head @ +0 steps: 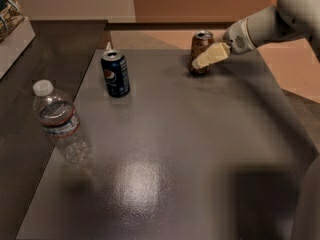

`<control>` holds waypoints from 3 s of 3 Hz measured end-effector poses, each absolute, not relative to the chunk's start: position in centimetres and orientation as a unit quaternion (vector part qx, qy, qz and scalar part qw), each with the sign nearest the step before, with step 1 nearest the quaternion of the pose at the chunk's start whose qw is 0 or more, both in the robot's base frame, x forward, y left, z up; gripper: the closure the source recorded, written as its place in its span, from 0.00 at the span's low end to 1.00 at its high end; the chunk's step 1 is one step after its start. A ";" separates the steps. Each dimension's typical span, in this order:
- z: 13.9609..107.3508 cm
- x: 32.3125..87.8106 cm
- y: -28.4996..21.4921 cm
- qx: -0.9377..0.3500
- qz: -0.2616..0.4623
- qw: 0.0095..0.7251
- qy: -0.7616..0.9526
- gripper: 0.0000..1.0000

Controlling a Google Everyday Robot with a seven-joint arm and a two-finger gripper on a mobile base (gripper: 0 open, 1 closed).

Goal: Move orange can near pepsi can

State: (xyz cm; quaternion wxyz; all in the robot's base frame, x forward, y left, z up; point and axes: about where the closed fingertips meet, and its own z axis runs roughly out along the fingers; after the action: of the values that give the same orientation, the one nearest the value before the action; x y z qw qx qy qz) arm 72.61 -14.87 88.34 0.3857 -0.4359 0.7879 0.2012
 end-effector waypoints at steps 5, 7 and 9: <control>91.1 68.3 -6.5 -0.522 0.282 0.387 0.706 1.00; 90.8 65.1 -0.6 -0.570 0.335 0.368 0.654 1.00; 89.8 62.8 3.1 -0.601 0.359 0.345 0.625 0.82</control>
Offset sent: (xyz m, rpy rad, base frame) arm 0.0105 -0.0056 0.0271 0.0436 -0.0701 -0.0004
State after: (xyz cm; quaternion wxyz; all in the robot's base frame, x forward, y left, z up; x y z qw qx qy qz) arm 62.75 3.06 89.80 0.3449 -0.6008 0.6254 0.3592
